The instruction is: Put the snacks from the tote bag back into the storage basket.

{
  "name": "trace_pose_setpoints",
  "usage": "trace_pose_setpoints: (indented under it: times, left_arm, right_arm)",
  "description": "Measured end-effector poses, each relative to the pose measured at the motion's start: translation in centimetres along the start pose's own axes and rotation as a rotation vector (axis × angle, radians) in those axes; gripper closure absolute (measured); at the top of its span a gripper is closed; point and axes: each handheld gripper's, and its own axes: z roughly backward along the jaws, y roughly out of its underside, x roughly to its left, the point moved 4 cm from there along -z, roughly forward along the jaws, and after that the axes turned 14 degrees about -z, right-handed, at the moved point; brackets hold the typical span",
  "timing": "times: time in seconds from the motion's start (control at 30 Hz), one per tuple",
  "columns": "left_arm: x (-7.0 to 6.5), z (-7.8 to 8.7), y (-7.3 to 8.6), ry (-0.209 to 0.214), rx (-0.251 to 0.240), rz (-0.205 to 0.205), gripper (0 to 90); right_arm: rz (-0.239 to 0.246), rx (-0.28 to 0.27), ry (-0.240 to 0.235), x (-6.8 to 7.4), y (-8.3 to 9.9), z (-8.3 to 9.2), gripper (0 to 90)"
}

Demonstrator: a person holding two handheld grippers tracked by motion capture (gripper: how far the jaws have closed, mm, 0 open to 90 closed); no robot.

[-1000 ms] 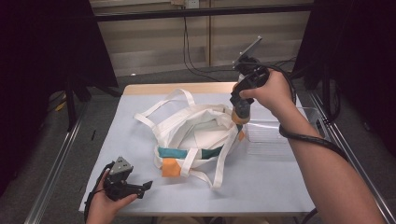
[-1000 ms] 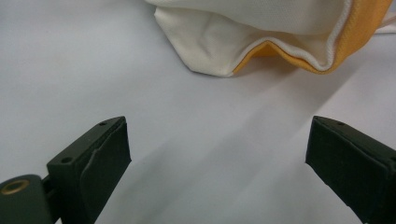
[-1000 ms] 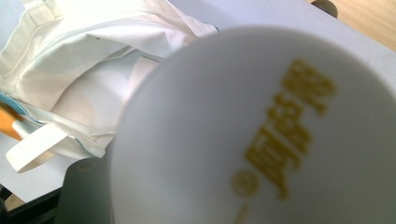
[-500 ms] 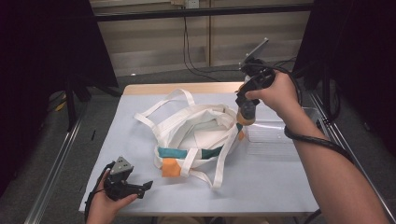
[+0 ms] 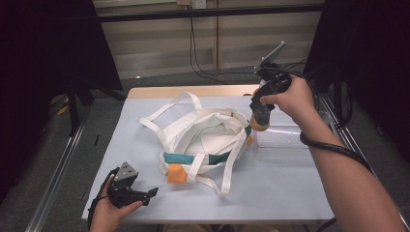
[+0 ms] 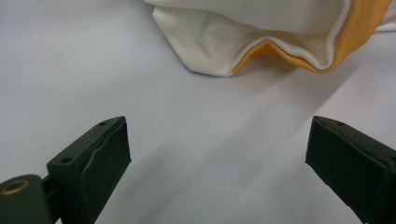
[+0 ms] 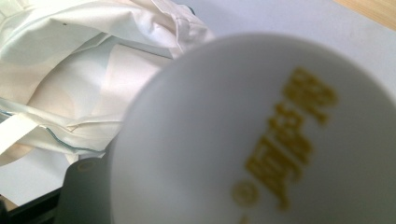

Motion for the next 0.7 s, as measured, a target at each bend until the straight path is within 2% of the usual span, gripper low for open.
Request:
trace_pose_setpoints:
  times: [0.23, 0.4, 0.7]
  left_arm:
    - [0.0, 0.0, 0.0, 0.000, -0.002, -0.005, 6.2]
    - [0.0, 0.0, 0.0, -0.001, -0.002, -0.004, 6.2]
    - [0.0, 0.0, 0.0, -0.002, -0.001, -0.005, 6.2]
  right_arm:
    - [-0.017, 0.003, -0.009, -0.7, 0.3, -0.2, 30.4]
    - [-0.021, 0.012, 0.011, -1.3, 0.6, -0.3, 30.3]
    - [-0.032, 0.008, 0.010, -2.2, 1.0, -0.5, 30.3]
